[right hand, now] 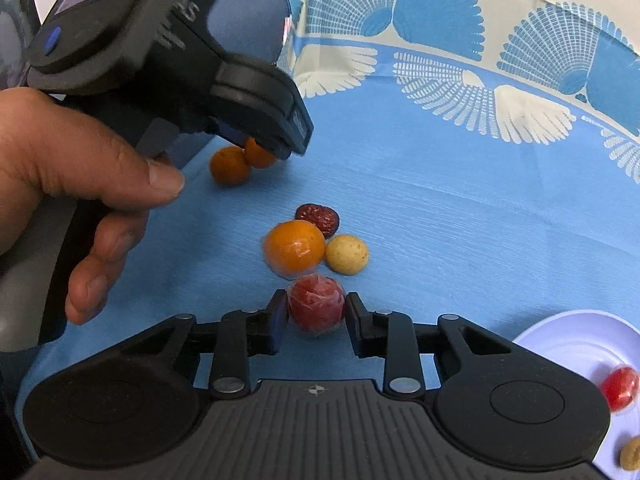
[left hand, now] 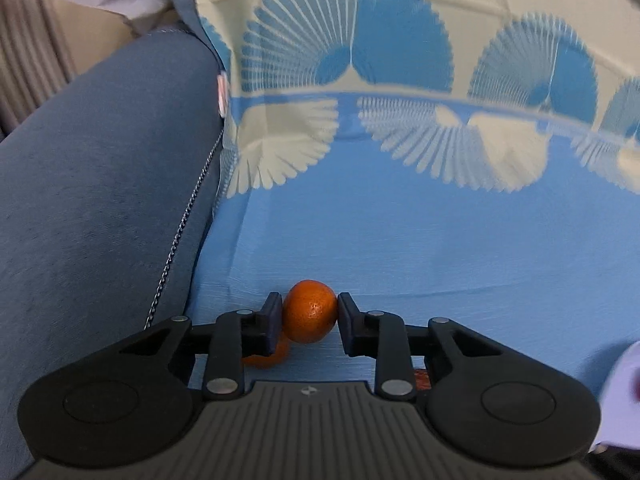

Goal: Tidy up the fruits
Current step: 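Grasp a mandarin orange with the left tool while the right tool grasps a wrapped red fruit, then carry the mandarin over the plate with the left tool while the right tool carries the red fruit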

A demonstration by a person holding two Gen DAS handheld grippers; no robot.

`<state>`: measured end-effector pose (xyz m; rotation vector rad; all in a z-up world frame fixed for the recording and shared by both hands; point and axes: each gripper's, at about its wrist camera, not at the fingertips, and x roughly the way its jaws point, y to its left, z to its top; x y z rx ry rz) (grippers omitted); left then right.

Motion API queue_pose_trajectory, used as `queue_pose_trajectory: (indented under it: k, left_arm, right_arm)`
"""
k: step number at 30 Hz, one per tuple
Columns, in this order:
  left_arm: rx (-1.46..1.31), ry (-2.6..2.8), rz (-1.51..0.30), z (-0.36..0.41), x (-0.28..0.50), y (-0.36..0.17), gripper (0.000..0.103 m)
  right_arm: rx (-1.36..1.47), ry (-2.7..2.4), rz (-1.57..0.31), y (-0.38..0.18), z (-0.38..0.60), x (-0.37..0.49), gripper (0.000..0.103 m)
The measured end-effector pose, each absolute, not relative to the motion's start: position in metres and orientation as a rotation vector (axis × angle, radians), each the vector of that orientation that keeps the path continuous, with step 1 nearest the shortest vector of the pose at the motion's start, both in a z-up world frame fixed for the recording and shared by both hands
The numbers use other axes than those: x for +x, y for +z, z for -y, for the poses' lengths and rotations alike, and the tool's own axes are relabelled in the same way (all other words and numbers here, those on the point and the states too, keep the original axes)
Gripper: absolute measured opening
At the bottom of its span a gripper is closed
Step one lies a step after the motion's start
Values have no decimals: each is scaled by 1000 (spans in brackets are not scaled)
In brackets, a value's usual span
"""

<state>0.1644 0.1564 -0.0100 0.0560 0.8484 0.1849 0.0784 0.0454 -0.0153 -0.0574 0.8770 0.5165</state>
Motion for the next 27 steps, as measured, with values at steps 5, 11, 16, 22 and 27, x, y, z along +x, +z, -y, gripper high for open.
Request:
queue_pose_trajectory:
  k: [5,11,16,22,27]
  left_arm:
    - [65,160,-840,-144,135,6,33]
    - [62,143,-798,-125,90,28,33]
    - [131,61,-669,-92,50,53,33]
    - [73,-16,-629,-68,15,65,33]
    - [58,-78,-658,-49,-6,58,33]
  right_arm:
    - [-107,555,-823,5,-37,57,32]
    - [-52,518,-798,34,-3,23,32]
    - [-7,462,-771,57,28,2,32]
    - [42,374,-727,88,77,-19,32]
    - [50,294,-715,83,113,-31,32]
